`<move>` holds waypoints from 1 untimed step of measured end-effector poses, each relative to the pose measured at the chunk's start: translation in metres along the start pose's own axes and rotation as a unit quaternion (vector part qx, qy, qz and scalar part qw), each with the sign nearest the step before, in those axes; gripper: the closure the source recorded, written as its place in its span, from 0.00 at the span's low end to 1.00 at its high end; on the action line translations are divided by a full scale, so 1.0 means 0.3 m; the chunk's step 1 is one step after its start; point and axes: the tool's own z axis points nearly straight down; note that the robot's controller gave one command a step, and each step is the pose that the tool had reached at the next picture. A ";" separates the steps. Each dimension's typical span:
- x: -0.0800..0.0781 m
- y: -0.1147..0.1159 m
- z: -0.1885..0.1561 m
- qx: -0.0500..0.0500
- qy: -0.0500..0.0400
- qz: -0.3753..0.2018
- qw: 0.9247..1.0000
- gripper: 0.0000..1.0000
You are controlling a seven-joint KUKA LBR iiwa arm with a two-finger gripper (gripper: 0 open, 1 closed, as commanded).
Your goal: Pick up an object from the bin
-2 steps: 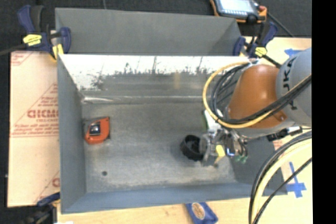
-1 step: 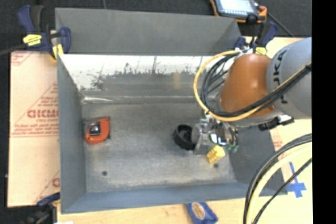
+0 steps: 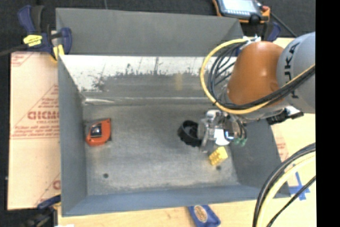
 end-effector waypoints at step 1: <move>0.059 -0.053 -0.103 0.000 -0.007 0.015 1.000 1.00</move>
Offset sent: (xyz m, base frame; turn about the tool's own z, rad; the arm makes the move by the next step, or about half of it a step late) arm 0.0143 0.0145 0.0938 -0.0198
